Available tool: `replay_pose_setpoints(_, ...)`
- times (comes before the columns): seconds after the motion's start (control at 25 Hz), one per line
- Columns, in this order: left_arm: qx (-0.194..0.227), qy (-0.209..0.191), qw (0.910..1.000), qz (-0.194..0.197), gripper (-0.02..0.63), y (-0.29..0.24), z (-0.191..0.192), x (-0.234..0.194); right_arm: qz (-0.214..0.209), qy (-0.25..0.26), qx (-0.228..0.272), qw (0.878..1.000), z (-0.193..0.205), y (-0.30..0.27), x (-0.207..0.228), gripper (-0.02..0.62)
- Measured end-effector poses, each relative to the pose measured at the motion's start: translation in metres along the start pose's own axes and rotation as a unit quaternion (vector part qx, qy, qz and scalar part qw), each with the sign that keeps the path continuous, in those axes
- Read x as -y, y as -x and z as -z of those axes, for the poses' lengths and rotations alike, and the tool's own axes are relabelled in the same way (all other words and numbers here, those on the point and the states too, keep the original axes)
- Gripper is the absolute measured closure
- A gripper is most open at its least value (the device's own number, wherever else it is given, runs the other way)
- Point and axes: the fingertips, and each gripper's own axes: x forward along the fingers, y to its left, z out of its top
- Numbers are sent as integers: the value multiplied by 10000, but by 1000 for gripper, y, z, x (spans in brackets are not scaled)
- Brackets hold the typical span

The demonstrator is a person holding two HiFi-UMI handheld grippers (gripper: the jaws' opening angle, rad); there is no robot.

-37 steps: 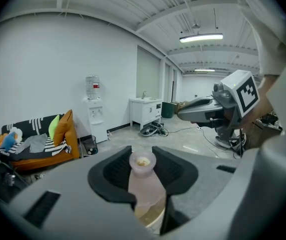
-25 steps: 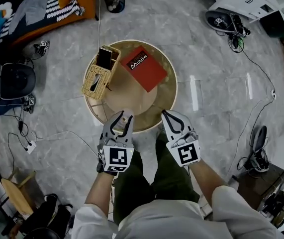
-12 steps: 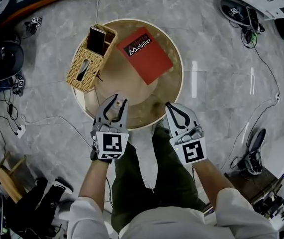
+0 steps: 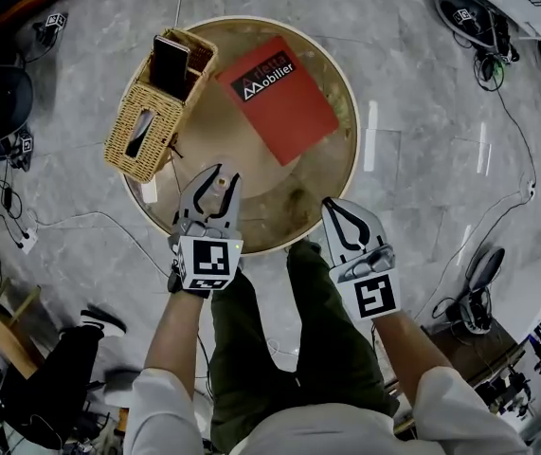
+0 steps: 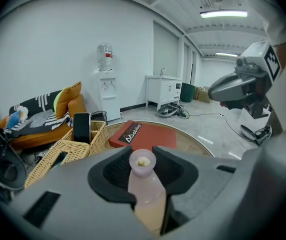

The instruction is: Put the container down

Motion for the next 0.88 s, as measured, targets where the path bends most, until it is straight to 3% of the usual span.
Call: replay_pose_setpoints(0.88,-104,113,9998,-88,477,-71,41,-23,-203,86,-326,9992,35,-44,17,572)
